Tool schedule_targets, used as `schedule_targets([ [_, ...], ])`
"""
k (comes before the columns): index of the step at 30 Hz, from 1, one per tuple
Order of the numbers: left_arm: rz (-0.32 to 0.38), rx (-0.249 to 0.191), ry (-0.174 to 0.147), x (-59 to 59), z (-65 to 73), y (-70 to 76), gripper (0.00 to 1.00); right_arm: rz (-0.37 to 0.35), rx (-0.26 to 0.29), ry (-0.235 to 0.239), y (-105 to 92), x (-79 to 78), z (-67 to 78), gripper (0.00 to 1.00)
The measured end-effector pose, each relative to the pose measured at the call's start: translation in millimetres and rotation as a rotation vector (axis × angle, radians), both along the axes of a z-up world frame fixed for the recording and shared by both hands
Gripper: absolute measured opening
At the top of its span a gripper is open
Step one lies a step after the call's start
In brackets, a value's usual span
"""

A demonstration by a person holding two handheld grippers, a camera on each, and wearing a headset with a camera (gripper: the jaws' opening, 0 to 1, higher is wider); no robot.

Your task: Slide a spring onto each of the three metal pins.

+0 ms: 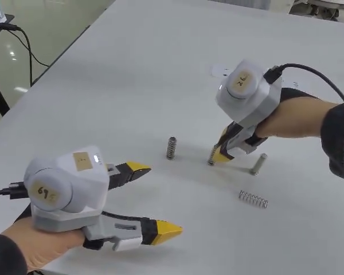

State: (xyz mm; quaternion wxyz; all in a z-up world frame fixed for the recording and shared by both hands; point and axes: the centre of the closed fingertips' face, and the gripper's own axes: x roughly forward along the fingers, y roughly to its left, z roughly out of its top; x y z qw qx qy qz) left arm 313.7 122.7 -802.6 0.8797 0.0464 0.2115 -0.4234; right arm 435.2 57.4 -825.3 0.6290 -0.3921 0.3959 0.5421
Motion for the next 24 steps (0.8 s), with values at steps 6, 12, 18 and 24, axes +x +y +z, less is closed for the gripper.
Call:
schedule_targets([
  [6, -0.011, 0.005, -0.001, 0.6, -0.4, -2.9, 0.70, -0.005, 0.022, -0.015, -2.7, -6.2, 6.4, 0.26],
  [12, -0.026, 0.012, -0.004, 1.8, 0.8, -5.4, 0.70, -0.027, 0.052, -0.017, -7.3, -12.9, 12.8, 0.27],
  [18, -0.041, 0.014, -0.007, 1.0, 2.1, -10.1, 0.70, -0.052, 0.085, -0.015, -16.5, -25.2, 18.2, 0.28],
  [24, -0.052, 0.017, -0.010, -0.7, 3.0, -12.8, 0.70, -0.062, 0.098, -0.019, -27.1, -38.2, 19.8, 0.28],
])
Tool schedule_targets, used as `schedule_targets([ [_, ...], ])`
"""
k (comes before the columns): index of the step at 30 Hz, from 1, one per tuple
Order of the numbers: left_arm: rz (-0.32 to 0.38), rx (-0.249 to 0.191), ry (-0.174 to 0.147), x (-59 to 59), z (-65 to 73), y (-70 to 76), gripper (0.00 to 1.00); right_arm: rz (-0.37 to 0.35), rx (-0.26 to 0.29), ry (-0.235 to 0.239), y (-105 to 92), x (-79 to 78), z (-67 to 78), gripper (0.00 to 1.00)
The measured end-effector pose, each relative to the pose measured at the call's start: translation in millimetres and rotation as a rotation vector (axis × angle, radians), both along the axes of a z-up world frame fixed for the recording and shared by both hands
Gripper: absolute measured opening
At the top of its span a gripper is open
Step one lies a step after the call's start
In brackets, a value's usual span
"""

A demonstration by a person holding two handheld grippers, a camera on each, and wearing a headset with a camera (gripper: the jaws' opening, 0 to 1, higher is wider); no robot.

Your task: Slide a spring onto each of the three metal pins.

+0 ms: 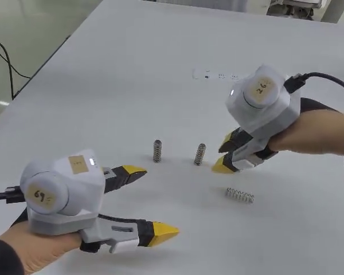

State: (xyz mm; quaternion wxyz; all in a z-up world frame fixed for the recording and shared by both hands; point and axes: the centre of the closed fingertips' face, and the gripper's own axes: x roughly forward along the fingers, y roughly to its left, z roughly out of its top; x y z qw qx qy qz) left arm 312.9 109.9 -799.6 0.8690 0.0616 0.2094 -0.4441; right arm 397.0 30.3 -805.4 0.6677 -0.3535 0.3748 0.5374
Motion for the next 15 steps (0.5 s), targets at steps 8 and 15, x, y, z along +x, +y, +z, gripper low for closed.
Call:
schedule_targets([
  [8, -0.009, 0.007, -0.006, -2.0, 2.6, -1.6, 0.70, -0.024, 0.006, 0.012, -14.4, -16.1, -7.2, 0.28],
  [15, -0.015, 0.010, -0.010, -3.6, 4.8, -2.3, 0.70, -0.047, -0.015, 0.027, -31.8, -20.9, -19.9, 0.28],
])
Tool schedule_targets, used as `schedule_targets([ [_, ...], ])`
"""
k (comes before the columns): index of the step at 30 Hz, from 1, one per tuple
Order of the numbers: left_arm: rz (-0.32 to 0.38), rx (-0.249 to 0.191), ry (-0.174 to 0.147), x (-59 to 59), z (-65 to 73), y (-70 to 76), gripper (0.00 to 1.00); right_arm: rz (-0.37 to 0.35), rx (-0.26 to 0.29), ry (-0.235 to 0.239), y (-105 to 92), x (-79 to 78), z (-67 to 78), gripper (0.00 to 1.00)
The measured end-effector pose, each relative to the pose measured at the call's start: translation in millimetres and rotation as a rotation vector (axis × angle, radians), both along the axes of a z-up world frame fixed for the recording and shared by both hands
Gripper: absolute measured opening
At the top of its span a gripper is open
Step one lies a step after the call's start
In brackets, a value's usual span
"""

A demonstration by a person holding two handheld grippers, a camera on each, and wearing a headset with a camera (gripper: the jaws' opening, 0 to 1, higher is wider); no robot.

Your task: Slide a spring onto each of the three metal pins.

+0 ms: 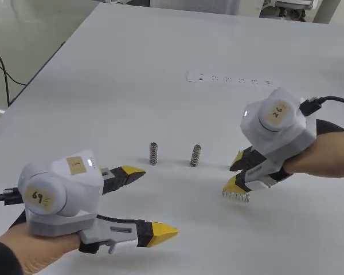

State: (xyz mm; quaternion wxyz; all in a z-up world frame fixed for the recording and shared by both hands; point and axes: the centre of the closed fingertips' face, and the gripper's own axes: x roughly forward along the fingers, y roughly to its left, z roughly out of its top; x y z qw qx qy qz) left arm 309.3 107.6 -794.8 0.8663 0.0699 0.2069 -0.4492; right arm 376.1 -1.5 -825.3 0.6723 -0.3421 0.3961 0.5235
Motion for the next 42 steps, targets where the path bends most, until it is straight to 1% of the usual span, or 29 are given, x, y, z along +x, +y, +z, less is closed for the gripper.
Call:
schedule_targets([
  [7, -0.003, 0.004, -0.003, -0.6, 1.6, -1.3, 0.70, -0.015, -0.018, 0.016, -14.6, -2.9, -10.9, 0.28],
  [14, -0.002, 0.004, -0.002, -0.4, 2.1, -1.8, 0.70, -0.031, -0.047, 0.038, -27.9, -3.4, -25.3, 0.27],
  [21, -0.004, 0.004, -0.001, 0.5, 1.4, -2.3, 0.70, -0.025, -0.077, 0.046, -35.6, -3.5, -35.9, 0.26],
  [34, 0.001, 0.003, 0.001, 1.3, 1.4, -1.3, 0.70, 0.003, -0.098, 0.041, -35.5, -6.2, -42.3, 0.23],
  [39, 0.009, 0.002, -0.001, 2.1, 1.8, 0.9, 0.70, 0.013, -0.101, 0.034, -34.4, -5.8, -42.5, 0.21],
  [42, 0.013, 0.001, -0.001, 2.4, 1.8, 1.8, 0.70, 0.018, -0.102, 0.038, -33.5, -6.5, -42.5, 0.19],
])
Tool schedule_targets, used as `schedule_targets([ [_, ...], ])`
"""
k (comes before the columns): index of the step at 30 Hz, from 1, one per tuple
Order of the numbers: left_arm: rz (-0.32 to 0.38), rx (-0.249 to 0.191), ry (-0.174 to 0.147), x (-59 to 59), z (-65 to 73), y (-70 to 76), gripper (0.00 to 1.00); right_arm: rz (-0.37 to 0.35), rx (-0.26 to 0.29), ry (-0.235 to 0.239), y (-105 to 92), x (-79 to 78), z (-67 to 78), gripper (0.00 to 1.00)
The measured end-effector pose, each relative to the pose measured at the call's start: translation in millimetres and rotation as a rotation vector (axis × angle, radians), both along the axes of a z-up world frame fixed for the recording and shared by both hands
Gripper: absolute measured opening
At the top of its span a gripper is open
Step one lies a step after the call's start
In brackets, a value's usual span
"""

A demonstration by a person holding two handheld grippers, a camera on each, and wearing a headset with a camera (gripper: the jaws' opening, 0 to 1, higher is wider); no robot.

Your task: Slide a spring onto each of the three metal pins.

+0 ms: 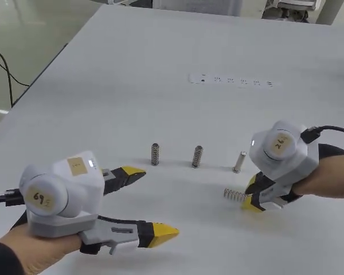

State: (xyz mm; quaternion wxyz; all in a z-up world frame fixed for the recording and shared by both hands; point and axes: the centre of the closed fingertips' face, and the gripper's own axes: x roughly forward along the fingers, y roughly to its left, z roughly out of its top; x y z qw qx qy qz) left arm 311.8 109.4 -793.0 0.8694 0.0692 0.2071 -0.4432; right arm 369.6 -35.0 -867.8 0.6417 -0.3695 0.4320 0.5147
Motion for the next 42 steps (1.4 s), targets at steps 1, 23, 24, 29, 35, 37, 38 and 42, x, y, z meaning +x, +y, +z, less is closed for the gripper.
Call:
schedule_targets([
  [1, 0.002, -0.002, 0.001, -0.1, 0.0, 0.3, 0.70, -0.003, -0.001, 0.005, 0.1, -0.5, -0.1, 0.19],
  [23, 0.022, -0.003, 0.002, 0.3, -2.6, 6.7, 0.70, -0.010, -0.003, 0.017, 4.1, -2.7, 6.3, 0.13],
  [24, 0.018, -0.001, 0.001, 0.2, -2.4, 6.3, 0.70, -0.004, 0.001, 0.019, 6.6, -3.8, 9.3, 0.13],
  [29, -0.003, 0.011, -0.006, 1.5, -0.8, 2.4, 0.69, 0.028, 0.016, 0.032, 18.7, -9.2, 21.7, 0.13],
  [35, -0.038, 0.027, -0.023, 8.0, 3.6, -3.7, 0.67, 0.088, 0.021, 0.038, 34.3, -18.2, 37.3, 0.13],
  [37, -0.050, 0.031, -0.028, 11.2, 4.5, -6.1, 0.66, 0.107, 0.029, 0.040, 40.7, -21.3, 43.0, 0.13],
  [38, -0.058, 0.034, -0.031, 12.8, 4.7, -7.6, 0.65, 0.119, 0.030, 0.038, 43.8, -22.8, 46.2, 0.13],
  [42, -0.080, 0.033, -0.036, 15.3, 6.4, -14.0, 0.62, 0.157, 0.031, 0.026, 52.5, -26.5, 56.2, 0.13],
])
